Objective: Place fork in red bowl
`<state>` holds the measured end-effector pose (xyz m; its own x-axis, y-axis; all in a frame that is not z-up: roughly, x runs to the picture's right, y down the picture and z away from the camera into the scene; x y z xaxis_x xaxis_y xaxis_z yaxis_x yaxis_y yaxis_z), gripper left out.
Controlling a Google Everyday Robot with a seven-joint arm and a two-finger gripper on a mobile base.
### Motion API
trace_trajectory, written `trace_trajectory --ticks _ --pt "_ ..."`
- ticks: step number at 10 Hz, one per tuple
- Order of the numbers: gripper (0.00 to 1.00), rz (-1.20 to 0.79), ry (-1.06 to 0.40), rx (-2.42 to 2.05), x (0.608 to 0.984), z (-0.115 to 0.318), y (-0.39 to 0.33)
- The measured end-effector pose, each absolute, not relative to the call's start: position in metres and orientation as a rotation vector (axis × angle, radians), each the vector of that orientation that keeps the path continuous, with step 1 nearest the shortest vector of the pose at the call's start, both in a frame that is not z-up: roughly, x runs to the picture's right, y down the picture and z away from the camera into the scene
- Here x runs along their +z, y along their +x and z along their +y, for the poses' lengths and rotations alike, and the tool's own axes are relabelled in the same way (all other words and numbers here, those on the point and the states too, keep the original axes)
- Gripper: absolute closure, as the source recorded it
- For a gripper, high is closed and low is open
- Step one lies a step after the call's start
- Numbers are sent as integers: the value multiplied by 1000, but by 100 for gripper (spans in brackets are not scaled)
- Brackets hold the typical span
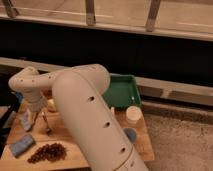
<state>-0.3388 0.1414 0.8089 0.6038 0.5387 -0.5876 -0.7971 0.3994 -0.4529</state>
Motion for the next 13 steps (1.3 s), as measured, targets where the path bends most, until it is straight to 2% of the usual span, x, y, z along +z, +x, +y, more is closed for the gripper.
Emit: trace_trajectory --ticks 2,6,13 --pt "20 381 -784 871 809 143 -340" --pt "20 443 -822 872 835 167 -334" --pt "20 491 -846 877 842 178 -334"
